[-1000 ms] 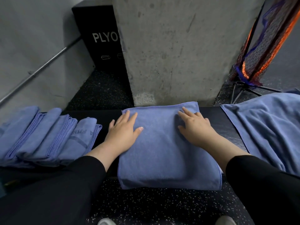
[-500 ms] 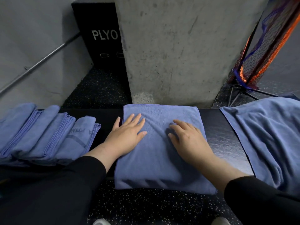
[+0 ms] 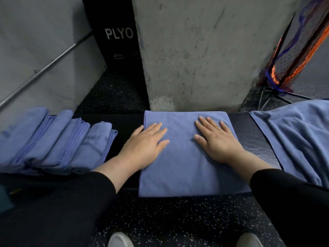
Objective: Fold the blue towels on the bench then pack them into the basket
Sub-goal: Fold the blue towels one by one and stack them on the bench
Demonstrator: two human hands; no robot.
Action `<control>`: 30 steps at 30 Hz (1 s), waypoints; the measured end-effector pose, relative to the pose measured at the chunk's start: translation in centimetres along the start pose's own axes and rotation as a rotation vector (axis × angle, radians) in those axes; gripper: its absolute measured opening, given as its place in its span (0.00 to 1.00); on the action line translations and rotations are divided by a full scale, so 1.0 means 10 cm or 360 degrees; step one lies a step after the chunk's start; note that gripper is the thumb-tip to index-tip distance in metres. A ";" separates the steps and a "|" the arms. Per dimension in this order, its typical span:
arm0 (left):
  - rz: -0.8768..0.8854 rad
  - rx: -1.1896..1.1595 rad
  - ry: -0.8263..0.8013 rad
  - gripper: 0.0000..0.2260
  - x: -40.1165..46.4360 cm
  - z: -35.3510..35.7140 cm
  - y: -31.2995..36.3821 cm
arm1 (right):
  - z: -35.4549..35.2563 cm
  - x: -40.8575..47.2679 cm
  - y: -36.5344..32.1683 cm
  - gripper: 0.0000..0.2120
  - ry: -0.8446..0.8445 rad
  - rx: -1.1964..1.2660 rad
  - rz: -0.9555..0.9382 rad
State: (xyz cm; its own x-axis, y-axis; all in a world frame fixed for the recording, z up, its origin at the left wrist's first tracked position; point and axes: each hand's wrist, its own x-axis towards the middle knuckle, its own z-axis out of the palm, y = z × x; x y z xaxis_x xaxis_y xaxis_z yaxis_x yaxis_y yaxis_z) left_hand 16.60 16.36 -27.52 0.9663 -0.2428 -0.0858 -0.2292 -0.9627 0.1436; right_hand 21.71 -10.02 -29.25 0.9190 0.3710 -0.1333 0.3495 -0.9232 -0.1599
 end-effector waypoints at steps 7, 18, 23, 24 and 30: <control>0.0016 0.0220 -0.0171 0.29 -0.11 0.11 -0.12 | -0.16 -0.17 0.09 0.25 0.0234 0.0430 -0.0105; 0.0373 0.0171 -0.0150 0.38 -0.79 0.02 0.16 | -0.19 -1.26 0.31 0.24 0.0029 0.0175 -0.0517; 0.0253 0.0397 -0.0237 0.36 -1.07 0.16 0.04 | 0.01 -1.49 0.43 0.37 -0.0101 -0.0078 -0.0293; 0.0236 0.0383 -0.0224 0.34 -1.09 0.16 0.02 | -0.01 -1.50 0.44 0.36 -0.0044 -0.0038 -0.0266; 0.0239 0.0222 -0.0190 0.26 -1.13 0.12 -0.14 | -0.08 -1.53 0.52 0.26 0.0009 0.0145 -0.0171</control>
State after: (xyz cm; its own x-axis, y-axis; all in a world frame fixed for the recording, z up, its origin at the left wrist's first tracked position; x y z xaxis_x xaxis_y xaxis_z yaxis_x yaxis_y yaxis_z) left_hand 5.83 20.27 -27.95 0.9011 -0.3892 -0.1912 -0.3915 -0.9198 0.0269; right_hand 9.60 -20.54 -27.25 0.8783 0.4664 -0.1052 0.4281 -0.8651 -0.2614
